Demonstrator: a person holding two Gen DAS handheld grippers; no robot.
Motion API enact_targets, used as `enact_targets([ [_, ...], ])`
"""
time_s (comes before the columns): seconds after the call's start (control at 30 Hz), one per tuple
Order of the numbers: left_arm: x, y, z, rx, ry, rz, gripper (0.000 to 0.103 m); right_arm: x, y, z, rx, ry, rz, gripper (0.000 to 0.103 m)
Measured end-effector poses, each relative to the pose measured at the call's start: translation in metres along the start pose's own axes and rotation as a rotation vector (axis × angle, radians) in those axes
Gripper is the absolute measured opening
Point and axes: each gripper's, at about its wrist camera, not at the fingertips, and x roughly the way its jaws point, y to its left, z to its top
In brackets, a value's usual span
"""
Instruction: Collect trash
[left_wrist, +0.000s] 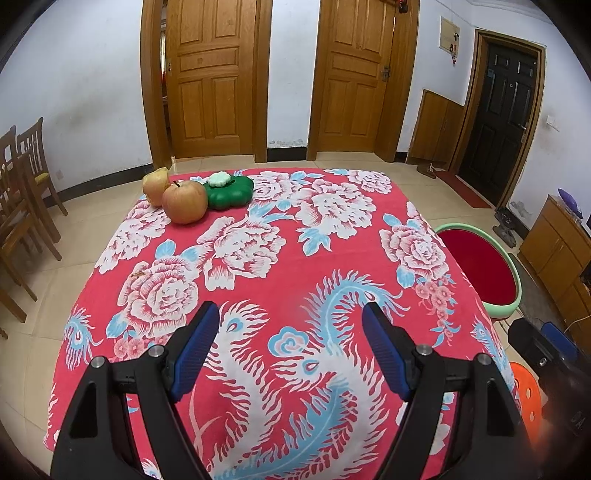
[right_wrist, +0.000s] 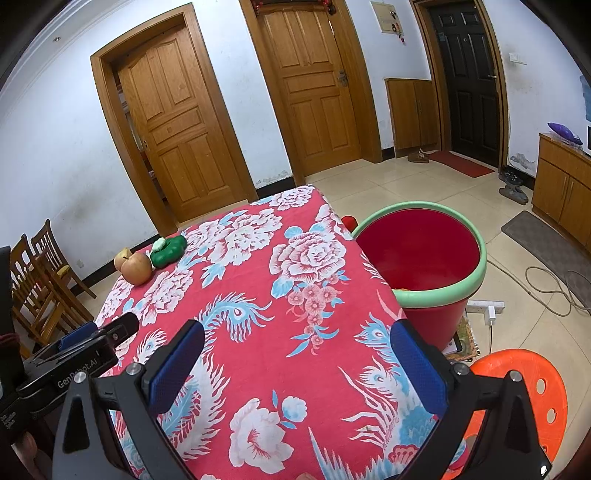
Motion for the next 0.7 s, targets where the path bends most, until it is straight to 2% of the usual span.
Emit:
enact_targets([
  [0.7, 0.0034, 0.0016, -0.0021, -0.004, 0.009, 0.006, 0.079, 0.0007, 0.0004, -0.0010, -0.001, 0.002, 0.001, 0.103],
])
